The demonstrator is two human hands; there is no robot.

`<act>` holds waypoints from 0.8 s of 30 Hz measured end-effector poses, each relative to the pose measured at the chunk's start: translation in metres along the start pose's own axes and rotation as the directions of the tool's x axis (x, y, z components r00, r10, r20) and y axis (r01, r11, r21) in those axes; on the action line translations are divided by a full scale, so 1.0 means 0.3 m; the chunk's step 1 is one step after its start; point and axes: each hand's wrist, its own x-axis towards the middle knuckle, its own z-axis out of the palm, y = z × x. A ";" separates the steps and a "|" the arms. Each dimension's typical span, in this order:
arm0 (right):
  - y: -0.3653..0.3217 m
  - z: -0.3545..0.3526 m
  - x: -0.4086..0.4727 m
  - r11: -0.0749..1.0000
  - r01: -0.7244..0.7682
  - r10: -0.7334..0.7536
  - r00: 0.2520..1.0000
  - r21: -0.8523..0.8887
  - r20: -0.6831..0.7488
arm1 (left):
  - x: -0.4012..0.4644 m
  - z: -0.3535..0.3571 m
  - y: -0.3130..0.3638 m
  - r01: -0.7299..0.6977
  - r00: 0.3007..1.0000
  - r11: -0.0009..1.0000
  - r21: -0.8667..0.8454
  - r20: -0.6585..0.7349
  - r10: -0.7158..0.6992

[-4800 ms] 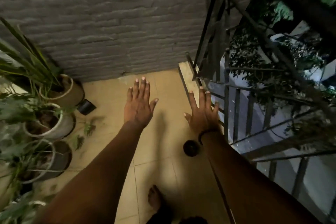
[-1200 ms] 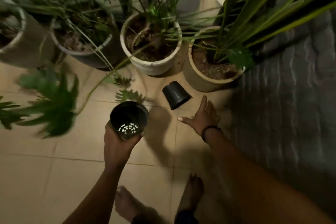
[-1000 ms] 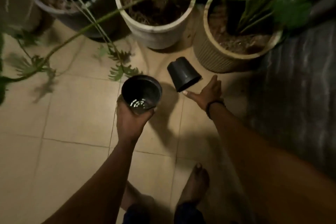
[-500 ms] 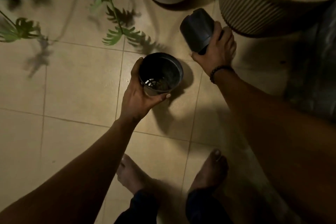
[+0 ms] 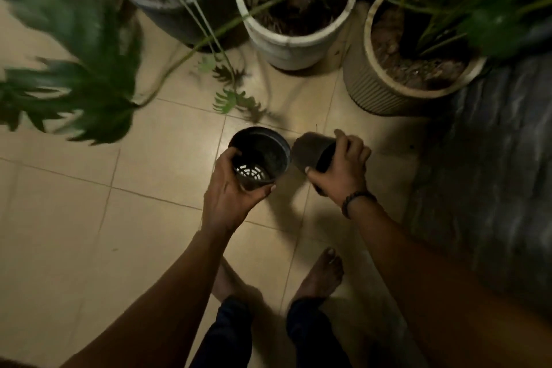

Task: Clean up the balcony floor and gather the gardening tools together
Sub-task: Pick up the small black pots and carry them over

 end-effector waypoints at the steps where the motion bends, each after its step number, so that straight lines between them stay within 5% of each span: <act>1: -0.035 -0.047 -0.055 1.000 -0.009 0.009 1.000 0.008 0.015 | -0.035 -0.050 0.037 -0.008 1.000 1.000 0.006 0.001 0.008; 6: -0.273 -0.364 -0.333 0.998 -0.002 0.006 0.998 -0.062 0.068 | -0.229 -0.359 0.254 -0.090 0.996 0.995 0.053 0.011 0.089; 15: -0.690 -0.829 -0.690 0.914 0.245 -0.206 0.967 -0.324 0.151 | -0.530 -0.927 0.511 -0.115 0.990 0.993 0.011 -0.076 0.116; 24: -1.132 -0.942 -0.842 0.794 0.442 -0.389 0.897 -0.417 0.211 | -0.569 -1.382 0.474 -0.080 0.961 0.996 -0.027 -0.268 0.070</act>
